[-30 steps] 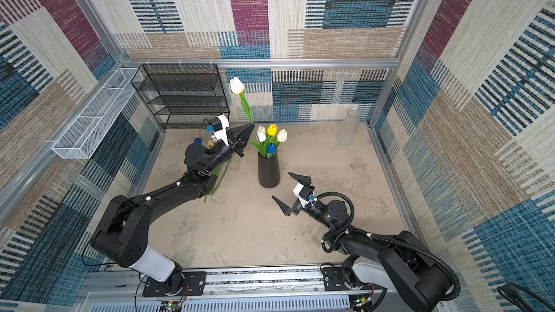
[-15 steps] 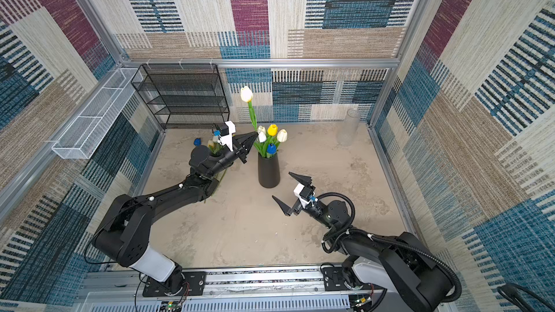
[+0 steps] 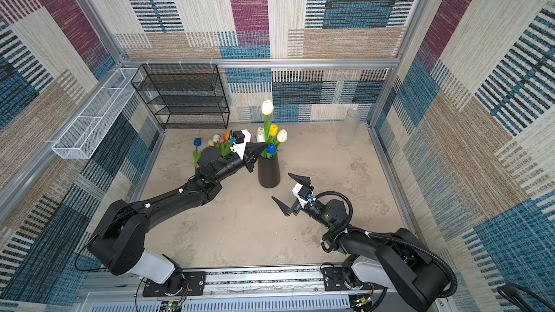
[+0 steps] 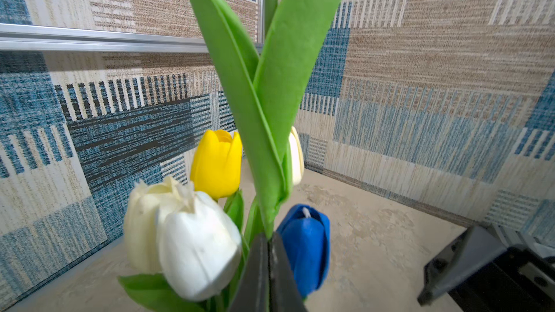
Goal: Arrange the flowers into the vase
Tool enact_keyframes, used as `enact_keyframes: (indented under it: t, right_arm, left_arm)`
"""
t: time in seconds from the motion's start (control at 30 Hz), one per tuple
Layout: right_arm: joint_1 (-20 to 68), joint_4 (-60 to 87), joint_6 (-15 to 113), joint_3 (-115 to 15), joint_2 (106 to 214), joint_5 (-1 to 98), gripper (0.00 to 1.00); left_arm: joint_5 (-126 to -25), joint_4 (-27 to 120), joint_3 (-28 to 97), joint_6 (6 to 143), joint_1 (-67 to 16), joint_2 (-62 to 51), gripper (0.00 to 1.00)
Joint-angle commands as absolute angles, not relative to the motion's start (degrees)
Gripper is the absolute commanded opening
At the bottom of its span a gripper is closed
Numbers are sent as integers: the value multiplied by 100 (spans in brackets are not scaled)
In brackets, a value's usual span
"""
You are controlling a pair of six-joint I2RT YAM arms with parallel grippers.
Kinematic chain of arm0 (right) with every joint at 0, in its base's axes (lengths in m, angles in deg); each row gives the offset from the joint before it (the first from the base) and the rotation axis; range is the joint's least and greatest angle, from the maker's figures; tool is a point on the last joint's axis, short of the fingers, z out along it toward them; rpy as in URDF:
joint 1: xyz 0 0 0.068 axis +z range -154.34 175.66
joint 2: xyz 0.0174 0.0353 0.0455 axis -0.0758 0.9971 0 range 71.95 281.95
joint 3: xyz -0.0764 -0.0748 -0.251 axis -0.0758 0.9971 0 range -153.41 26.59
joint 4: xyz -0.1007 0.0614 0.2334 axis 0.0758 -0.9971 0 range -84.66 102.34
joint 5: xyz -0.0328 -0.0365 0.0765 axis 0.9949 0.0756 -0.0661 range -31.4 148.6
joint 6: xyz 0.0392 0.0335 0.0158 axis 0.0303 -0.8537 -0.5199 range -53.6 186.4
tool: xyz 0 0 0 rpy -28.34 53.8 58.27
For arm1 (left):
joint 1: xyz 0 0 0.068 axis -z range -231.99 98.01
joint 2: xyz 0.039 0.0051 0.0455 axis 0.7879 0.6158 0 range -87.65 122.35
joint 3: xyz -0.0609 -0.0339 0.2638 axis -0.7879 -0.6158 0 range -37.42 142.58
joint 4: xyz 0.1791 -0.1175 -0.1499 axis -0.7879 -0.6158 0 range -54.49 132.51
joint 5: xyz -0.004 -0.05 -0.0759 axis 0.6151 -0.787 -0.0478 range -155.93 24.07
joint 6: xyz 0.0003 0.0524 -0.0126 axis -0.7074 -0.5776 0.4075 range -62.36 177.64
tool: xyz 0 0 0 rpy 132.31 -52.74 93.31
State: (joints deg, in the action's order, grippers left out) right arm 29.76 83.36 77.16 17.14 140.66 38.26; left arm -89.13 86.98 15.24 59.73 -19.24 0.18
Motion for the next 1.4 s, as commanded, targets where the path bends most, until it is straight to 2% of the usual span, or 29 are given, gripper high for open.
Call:
enact_keyframes:
  t: [0.0, 0.17, 0.37, 0.77, 0.87, 0.97, 1.1, 1.23, 1.37]
  right_arm:
    - [2984, 8546, 7743, 1676, 14124, 3926, 100]
    - [2984, 8590, 7764, 1633, 14276, 3935, 100]
    - [2984, 8627, 7805, 1615, 14380, 3979, 100]
    - [2984, 8652, 7792, 1596, 14398, 3922, 100]
    - [2986, 8643, 7769, 1596, 14362, 3876, 100]
    - [2984, 8627, 7744, 1596, 14317, 3833, 100]
    - [2984, 8618, 7703, 1613, 14255, 3803, 100]
    - [2984, 8625, 7674, 1614, 14253, 3772, 100]
    - [2984, 8619, 7664, 1605, 14270, 3738, 100]
  left_arm:
    - [-8627, 7994, 1509, 5512, -1912, -174, 35]
    - [-8535, 6372, 2020, 5107, -1912, -430, 53]
    - [-8403, 4913, 2625, 4718, -1912, -666, 59]
    - [-8304, 4392, 2511, 4722, -2121, -2442, 67]
    - [-8043, 4658, 2088, 4898, -2417, -3071, 75]
    - [-7922, 4826, 1630, 5229, -2989, -3604, 76]
    - [-7053, 4923, 936, 5935, -3798, -3918, 76]
    - [-5720, 4105, 810, 6778, -4291, -3526, 73]
    - [-5379, 2950, 1277, 7354, -4786, -2483, 71]
